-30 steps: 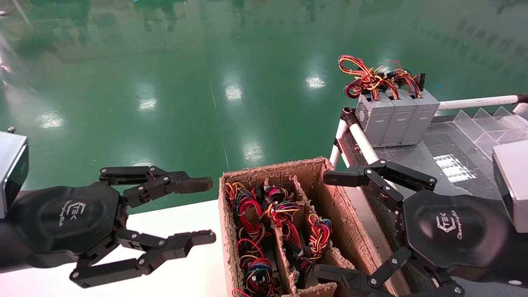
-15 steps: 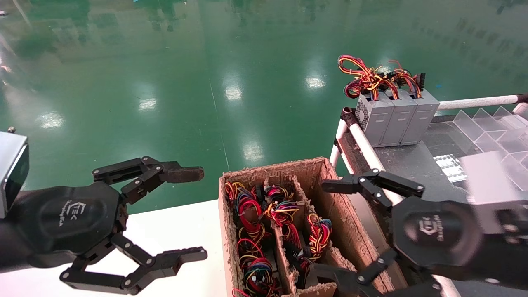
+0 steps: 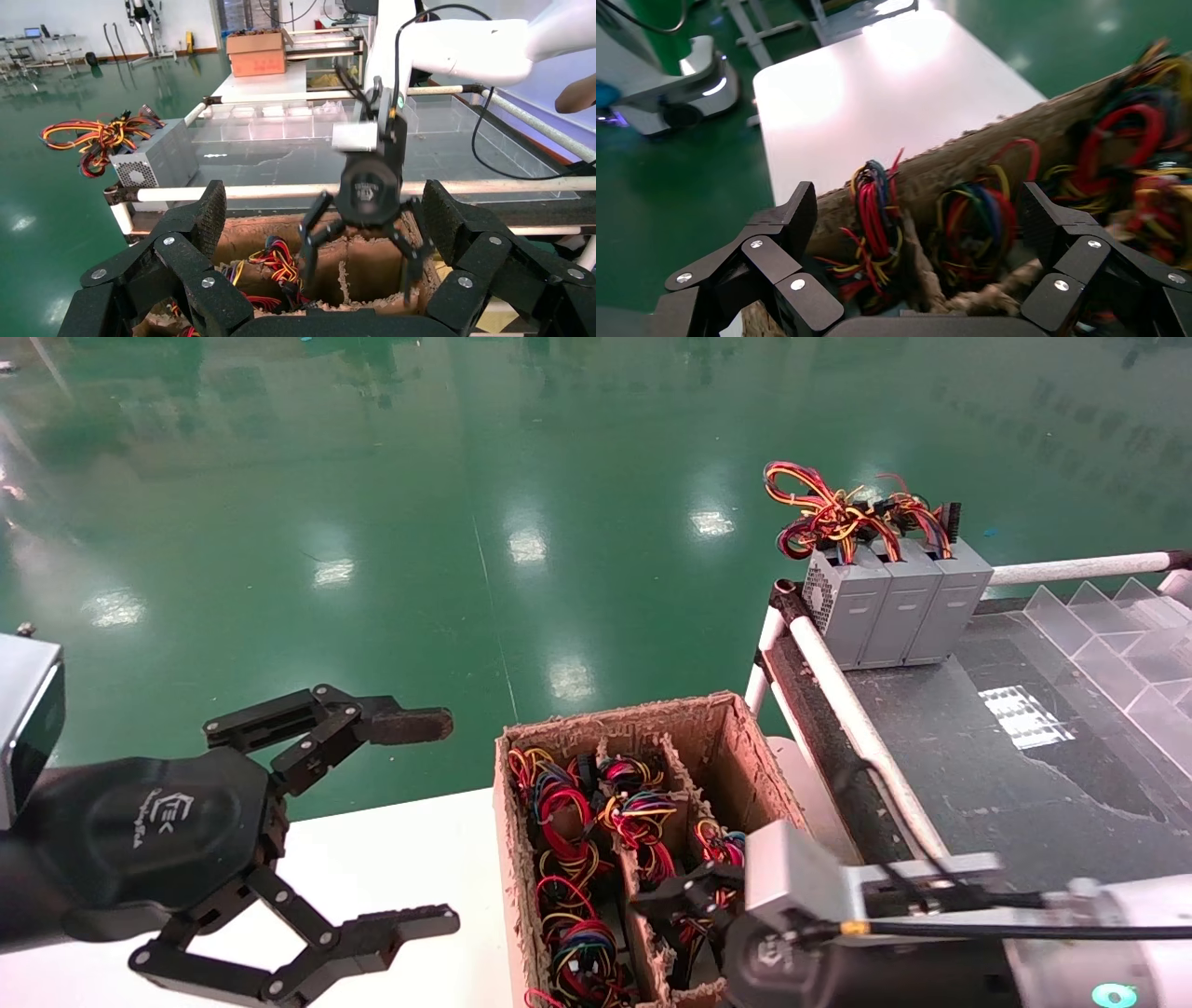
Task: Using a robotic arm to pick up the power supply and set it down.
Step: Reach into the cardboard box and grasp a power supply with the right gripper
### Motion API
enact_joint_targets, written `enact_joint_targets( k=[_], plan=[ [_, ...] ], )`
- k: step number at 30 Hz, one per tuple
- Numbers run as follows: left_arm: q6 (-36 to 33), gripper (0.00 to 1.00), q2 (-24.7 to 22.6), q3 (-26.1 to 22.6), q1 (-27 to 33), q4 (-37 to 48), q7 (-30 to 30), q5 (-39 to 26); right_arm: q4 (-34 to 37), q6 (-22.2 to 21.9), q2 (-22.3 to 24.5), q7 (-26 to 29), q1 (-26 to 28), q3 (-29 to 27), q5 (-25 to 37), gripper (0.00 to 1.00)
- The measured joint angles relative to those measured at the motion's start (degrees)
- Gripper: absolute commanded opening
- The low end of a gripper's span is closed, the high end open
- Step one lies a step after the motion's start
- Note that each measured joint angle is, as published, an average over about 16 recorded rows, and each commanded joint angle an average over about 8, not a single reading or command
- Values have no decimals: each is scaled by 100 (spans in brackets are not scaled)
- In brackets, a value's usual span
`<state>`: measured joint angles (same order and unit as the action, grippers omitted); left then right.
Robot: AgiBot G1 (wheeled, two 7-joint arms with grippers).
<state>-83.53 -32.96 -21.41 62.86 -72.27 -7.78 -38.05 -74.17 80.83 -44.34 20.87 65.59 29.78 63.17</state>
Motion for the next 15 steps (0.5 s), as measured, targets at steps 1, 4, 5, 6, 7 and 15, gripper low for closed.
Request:
enact_joint_targets(
  k=[1, 4, 5, 6, 7, 15],
  plan=[
    [0, 100, 0, 0, 0, 0, 0, 0, 8, 14, -53, 24, 16, 49, 51, 4],
    [0, 100, 0, 0, 0, 0, 0, 0, 23, 42, -182, 65, 41, 161, 164, 0],
    [0, 100, 0, 0, 0, 0, 0, 0, 25, 49, -214, 72, 44, 189, 192, 0],
    [0, 100, 0, 0, 0, 0, 0, 0, 24, 52, -242, 77, 44, 211, 216, 0],
    [0, 100, 0, 0, 0, 0, 0, 0, 21, 54, -265, 79, 42, 232, 239, 0],
    [0, 100, 0, -1, 0, 0, 0, 0, -65, -10, -356, 57, -19, 323, 393, 0]
  ],
)
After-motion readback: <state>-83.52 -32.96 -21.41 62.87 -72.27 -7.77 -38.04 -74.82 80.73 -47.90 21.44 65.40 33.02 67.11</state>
